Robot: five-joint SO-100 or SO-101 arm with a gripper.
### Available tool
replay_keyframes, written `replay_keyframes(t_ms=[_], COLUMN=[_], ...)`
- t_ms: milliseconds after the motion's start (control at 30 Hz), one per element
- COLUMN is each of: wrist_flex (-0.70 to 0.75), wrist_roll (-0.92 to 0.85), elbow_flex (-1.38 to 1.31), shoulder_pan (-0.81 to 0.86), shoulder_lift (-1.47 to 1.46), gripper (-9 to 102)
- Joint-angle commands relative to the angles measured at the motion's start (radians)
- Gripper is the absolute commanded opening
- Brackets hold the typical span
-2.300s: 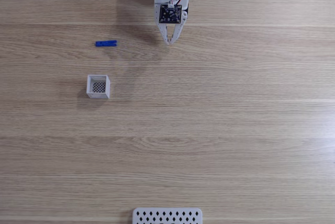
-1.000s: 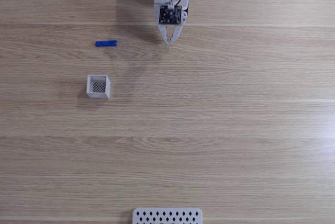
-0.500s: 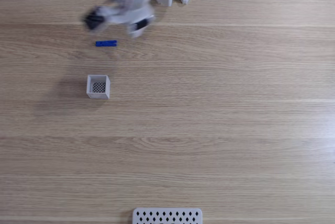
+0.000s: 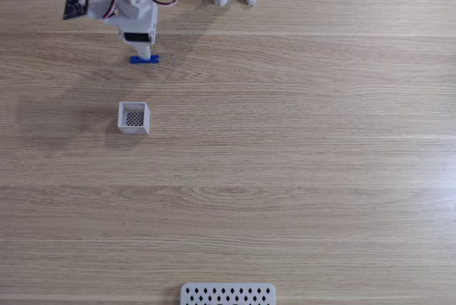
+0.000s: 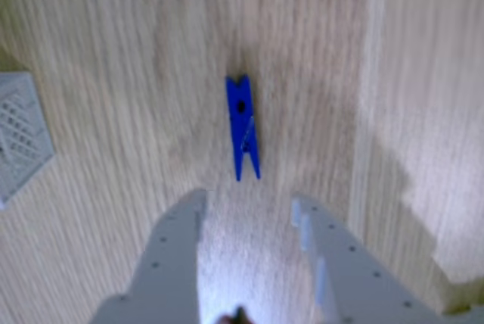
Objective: Grasp a peg and put it in the crate.
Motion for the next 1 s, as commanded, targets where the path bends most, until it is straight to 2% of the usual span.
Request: replay_keyframes(t_ms=[0, 133, 867, 967], wrist_flex=[-0.095, -0.144, -0.101, -0.097], wrist_roll=[-0.014, -0.014, -0.015, -0.015], elbow_flex=[-0.011, -0.049, -0.107, -0.106], shoulder_pan=[0.009, 0.009, 0.066, 0.069], shoulder_lift=[0.034, -0.026, -0.241, -0.241], gripper=[21, 19, 19, 15])
